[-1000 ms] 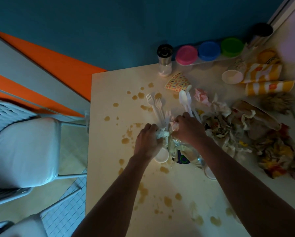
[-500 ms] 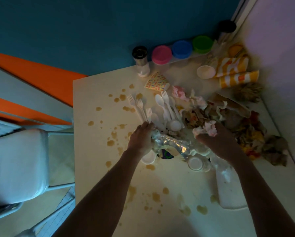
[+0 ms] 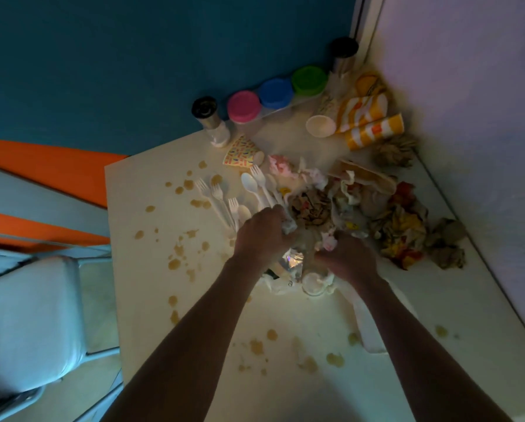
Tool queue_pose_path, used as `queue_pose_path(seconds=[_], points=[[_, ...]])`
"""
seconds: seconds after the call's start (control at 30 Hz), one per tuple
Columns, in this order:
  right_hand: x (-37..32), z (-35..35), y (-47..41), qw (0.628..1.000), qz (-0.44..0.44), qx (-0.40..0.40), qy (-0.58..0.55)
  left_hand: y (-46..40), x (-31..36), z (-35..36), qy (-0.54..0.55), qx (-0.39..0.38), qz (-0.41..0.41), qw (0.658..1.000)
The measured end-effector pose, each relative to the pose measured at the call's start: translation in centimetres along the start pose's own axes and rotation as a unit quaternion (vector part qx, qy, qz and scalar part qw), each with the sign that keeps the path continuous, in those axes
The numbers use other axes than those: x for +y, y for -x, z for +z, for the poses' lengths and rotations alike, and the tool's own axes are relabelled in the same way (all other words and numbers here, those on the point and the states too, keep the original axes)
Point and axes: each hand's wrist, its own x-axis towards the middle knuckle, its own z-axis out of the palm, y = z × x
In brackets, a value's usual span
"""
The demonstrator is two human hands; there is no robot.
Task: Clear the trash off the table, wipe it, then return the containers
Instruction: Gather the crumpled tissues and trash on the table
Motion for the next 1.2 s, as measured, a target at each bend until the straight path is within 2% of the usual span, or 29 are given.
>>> queue_pose_path(seconds=[0.13,0.27,0.43,0.53,0.67,0.83,0.93,1.0,1.1,1.2], points=[[0.6,0.3,0.6,0.999,-0.022,0.008,-0.028,-1.0,0.6,3.3,-0.103,-0.056,-0.057,0.991],[2.2,0.0,0.6,0.998,0.003,0.045,-0.041,-0.7,0.8,5.0,-0.107,-0.022,-0.071,0.991],[2.7,0.5,1.3,0.996,-0.024,0.083,-0.009,0.1,0.3,5.5,-0.125,-0.01,-0.044,0.991],[3.2,0.6,1.4,0.996,-0.055,0.076,0.013,0.4,0.6,5.3,-0.085,-0.009,-0.037,0.996],[3.9,-0.4,0.9,0.994,-0.087,0.067,0.001,0.7,1.1,3.9,0.031,0.013,-0.042,0.999],[4.4,-2.1,0.9,0.987,-0.087,0.044,-0.129,1.8,1.7,2.0,0.114,0.079,-0.07,0.988],[4.6,-3.5,1.5,0.963,-0.114,0.046,-0.241,2.5,2.2,1.2,0.137,0.105,-0.112,0.979],[4.3,-4.7,2.4,0.943,-0.133,0.033,-0.304,2.8,2.1,1.1,0.158,0.095,-0.138,0.973],[4.3,-5.7,3.2,0.939,-0.149,0.021,-0.31,3.6,2.2,0.8,0.158,0.075,-0.144,0.974],[4.4,-6.4,4.5,0.918,-0.131,-0.022,-0.374,4.5,2.6,0.1,0.188,0.115,-0.146,0.965]])
